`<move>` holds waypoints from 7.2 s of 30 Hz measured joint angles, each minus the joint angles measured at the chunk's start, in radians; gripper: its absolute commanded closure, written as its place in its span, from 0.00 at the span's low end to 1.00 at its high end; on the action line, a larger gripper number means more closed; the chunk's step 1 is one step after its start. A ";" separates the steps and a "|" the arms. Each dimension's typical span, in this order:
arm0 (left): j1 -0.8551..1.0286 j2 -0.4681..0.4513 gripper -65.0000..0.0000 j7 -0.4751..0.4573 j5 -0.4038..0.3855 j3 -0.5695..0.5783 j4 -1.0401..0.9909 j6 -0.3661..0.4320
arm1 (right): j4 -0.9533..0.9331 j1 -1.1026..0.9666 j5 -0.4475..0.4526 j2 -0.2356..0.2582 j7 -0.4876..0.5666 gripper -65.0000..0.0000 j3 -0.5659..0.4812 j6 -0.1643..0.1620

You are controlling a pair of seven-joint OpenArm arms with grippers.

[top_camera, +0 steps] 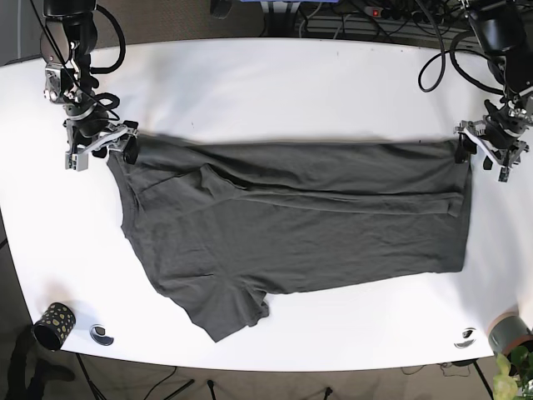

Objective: Fold the T-shirt properly
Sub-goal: 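Regrasp the folded edge with both grippers, then drag the folded shirt with both grippers away from the hem, then release the shirt and move the right gripper toward the sleeve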

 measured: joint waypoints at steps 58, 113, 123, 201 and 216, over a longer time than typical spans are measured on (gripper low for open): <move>-0.006 0.073 0.74 0.155 -0.066 -0.033 0.029 0.003 | -0.025 0.017 0.000 -0.039 0.001 0.73 -0.001 -0.001; 0.457 0.025 0.83 0.217 -0.060 -0.130 0.415 -0.007 | 0.348 -0.537 0.003 -0.177 0.002 0.99 0.142 0.001; 0.465 0.002 0.34 0.217 -0.056 -0.187 0.417 -0.007 | 0.350 -0.541 0.000 -0.175 0.003 0.52 0.241 -0.006; 0.421 0.053 0.54 0.175 -0.087 -0.012 0.392 -0.007 | 0.287 -0.059 -0.322 -0.180 -0.172 0.99 -0.063 0.010; 0.421 0.050 0.53 0.175 -0.087 -0.012 0.391 -0.008 | 0.173 0.067 -0.319 -0.154 -0.174 0.99 -0.067 0.017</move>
